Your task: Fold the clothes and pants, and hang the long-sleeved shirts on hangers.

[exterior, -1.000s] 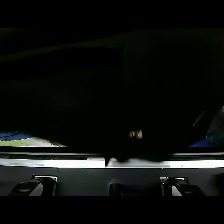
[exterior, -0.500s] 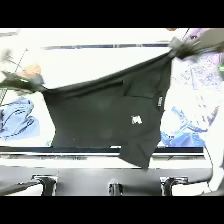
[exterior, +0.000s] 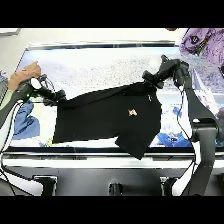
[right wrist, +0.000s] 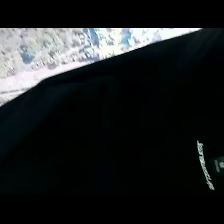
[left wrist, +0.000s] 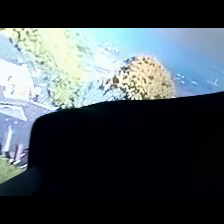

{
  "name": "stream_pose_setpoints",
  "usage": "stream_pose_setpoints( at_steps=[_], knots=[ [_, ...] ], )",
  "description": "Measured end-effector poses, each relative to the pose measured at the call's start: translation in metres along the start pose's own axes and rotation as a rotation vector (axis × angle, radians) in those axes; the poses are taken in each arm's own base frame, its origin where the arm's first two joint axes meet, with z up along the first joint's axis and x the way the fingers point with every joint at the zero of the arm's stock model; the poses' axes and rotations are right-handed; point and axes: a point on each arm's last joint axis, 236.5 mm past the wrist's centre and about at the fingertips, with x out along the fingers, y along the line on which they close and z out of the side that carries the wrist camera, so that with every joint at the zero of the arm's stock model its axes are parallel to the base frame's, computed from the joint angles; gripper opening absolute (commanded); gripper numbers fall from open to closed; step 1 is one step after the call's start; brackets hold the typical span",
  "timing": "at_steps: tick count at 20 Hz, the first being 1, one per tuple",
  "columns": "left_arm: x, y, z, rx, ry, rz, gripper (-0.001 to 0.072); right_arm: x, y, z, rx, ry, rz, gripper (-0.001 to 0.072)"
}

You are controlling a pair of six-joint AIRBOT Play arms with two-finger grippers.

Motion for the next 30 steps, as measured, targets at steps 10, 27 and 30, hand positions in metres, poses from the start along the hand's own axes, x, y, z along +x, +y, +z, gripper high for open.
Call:
stream_pose_setpoints(
  at_steps=[10,27,30],
  knots=[
    [-0.122,0.091,-0.027,-0.106,-0.031,-0.021,0.0586,-0.133,-0.110,-0.087,0.006,0.173,-0.025,0.0421],
    [-0.142,0.103,-0.092,-0.195,-0.062,-0.060,0.0631,-0.054,-0.156,-0.240,0.306,0.220,0.178,0.0196],
    [-0.139,0.102,-0.096,-0.217,-0.039,-0.072,0.0631,-0.048,-0.158,-0.239,0.315,0.210,0.185,0.0028]
  ],
)
